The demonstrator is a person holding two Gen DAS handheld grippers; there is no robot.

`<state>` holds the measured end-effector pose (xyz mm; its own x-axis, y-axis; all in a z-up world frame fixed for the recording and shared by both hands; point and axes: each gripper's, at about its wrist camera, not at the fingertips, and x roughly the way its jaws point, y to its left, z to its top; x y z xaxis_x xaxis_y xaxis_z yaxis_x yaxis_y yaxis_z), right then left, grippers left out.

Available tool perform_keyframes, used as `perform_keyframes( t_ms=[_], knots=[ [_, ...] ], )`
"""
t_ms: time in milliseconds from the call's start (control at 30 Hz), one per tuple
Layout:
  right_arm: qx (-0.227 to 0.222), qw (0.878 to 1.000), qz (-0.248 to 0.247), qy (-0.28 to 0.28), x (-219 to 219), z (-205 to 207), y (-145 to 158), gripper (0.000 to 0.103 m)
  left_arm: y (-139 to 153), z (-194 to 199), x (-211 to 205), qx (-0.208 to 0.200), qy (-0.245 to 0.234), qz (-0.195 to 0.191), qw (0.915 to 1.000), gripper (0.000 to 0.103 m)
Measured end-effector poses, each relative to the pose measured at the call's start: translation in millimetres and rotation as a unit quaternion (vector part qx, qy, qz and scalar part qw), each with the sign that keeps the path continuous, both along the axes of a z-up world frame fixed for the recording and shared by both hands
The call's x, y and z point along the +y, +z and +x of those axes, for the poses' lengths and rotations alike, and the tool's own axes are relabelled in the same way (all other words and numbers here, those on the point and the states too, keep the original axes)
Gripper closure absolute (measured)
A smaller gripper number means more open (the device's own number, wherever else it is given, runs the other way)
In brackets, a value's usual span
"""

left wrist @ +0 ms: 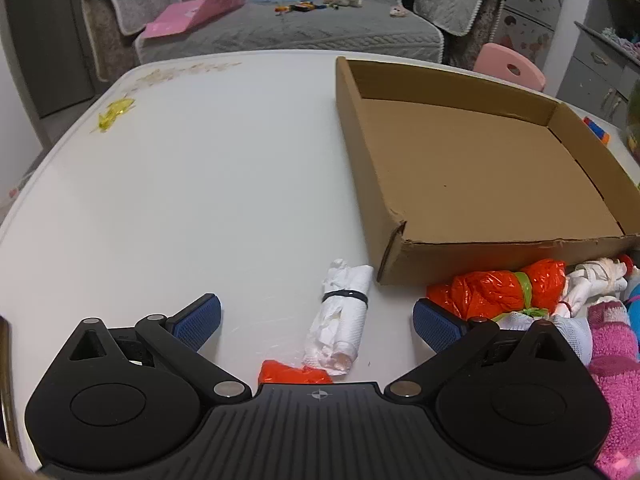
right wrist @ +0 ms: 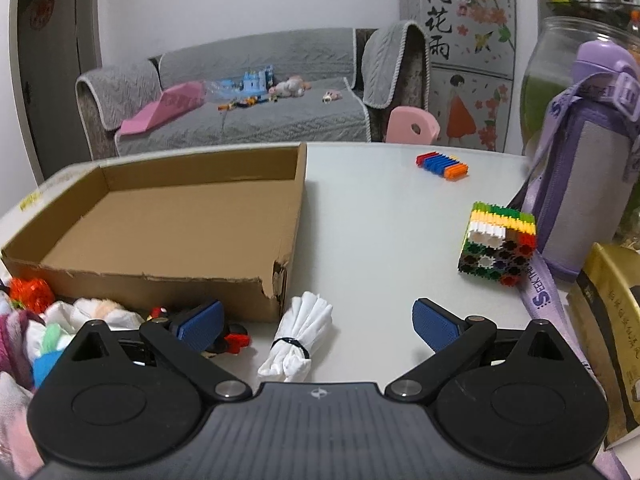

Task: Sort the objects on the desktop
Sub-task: 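Close both grippers on the white rolled sock with black band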

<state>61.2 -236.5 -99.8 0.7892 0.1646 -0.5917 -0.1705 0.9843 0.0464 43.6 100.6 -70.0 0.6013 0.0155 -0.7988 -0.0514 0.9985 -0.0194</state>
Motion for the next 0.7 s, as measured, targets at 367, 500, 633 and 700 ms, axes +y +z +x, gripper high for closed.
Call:
perform_keyframes(
  t_ms=[367, 500, 633, 700],
  knots=[
    [0.048, 0.999, 0.006, -0.002, -1.4, 8.7, -10.3, 0.036, -7.9, 3.1, -5.9, -0.014, -0.026, 0.011, 0.9995, 0.0],
    [0.048, 0.999, -0.006, -0.003, 2.5, 6.8, -10.1, 0.044, -7.2, -0.1, -7.8, -0.013, -0.051, 0.017, 0.9985, 0.001],
    [0.046, 0.999, -0.01, 0.003, 4.3, 4.2, -8.3, 0.061, -8.9, -4.4, -7.5, -0.019, -0.068, 0.023, 0.9973, 0.0],
    [0.046, 0.999, -0.014, 0.006, 5.4, 3.0, -7.8, 0.066, -8.5, -3.7, -6.8, -0.019, -0.068, 0.023, 0.9972, 0.0]
  ],
)
